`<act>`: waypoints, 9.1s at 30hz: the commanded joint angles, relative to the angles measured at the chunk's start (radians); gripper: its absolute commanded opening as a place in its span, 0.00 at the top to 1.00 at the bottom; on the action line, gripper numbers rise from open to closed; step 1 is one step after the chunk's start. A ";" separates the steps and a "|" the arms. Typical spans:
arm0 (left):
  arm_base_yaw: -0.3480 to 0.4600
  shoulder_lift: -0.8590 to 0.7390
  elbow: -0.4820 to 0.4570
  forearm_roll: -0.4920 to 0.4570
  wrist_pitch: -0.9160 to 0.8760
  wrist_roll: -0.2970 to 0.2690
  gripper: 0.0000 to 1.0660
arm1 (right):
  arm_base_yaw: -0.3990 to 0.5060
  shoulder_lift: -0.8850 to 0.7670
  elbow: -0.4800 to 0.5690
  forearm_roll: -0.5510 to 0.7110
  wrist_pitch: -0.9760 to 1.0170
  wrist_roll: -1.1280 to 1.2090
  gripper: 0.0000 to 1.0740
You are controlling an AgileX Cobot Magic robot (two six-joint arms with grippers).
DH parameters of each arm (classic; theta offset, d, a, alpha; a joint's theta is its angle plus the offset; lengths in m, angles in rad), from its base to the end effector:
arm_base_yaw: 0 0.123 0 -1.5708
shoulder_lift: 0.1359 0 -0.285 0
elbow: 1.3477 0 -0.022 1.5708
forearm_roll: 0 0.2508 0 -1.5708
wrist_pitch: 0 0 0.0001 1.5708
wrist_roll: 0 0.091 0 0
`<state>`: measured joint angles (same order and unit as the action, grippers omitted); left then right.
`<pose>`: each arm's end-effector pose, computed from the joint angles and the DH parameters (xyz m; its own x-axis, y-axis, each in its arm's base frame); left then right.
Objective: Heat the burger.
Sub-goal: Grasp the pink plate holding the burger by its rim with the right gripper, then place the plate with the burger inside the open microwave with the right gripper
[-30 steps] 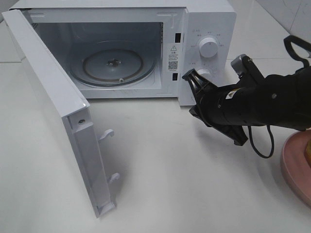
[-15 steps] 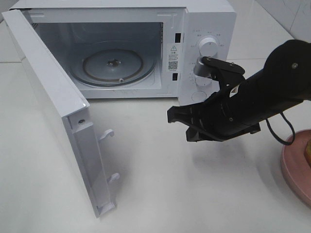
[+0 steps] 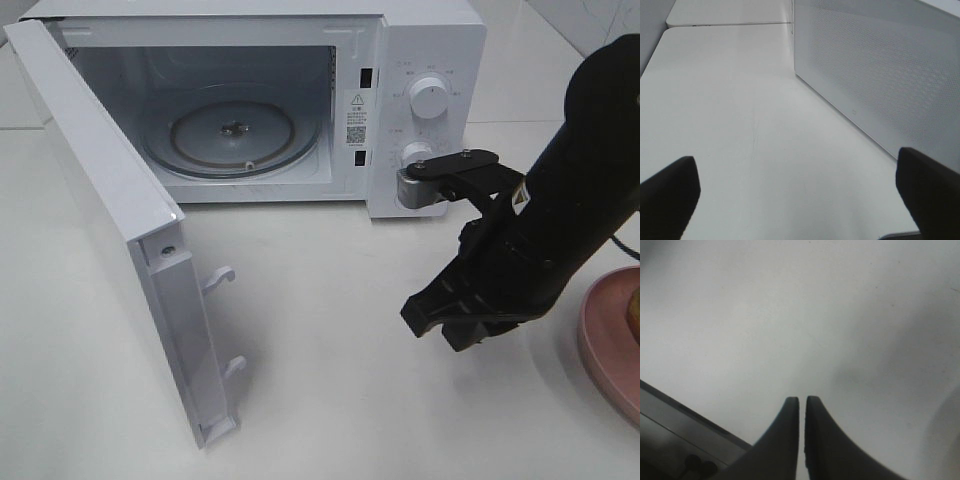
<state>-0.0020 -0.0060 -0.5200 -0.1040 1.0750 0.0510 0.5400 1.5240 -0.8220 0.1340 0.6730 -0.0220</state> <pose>-0.0090 -0.0083 0.2820 -0.4434 0.0023 -0.8963 0.0844 0.9957 -0.0393 0.2264 0.1446 0.1932 -0.8639 -0.4215 -0.2758 -0.4625 0.8806 0.1031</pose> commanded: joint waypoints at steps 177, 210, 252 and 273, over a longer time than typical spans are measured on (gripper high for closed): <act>0.001 -0.016 0.004 -0.006 -0.009 -0.001 0.06 | 0.522 -0.199 0.216 -0.756 0.131 0.070 1.00; 0.001 -0.016 0.004 -0.006 -0.009 -0.001 0.06 | 0.378 -0.199 0.200 -0.653 -0.070 -0.557 1.00; 0.001 -0.016 0.004 -0.006 -0.009 -0.001 0.06 | 0.079 -0.087 -0.073 -0.202 -0.101 -1.388 1.00; 0.001 -0.016 0.004 -0.006 -0.009 -0.001 0.06 | 0.138 0.099 -0.273 -0.193 -0.110 -1.402 1.00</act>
<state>-0.0020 -0.0060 -0.5200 -0.1040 1.0750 0.0510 0.6740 1.6120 -1.0540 -0.0690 0.6210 -1.4180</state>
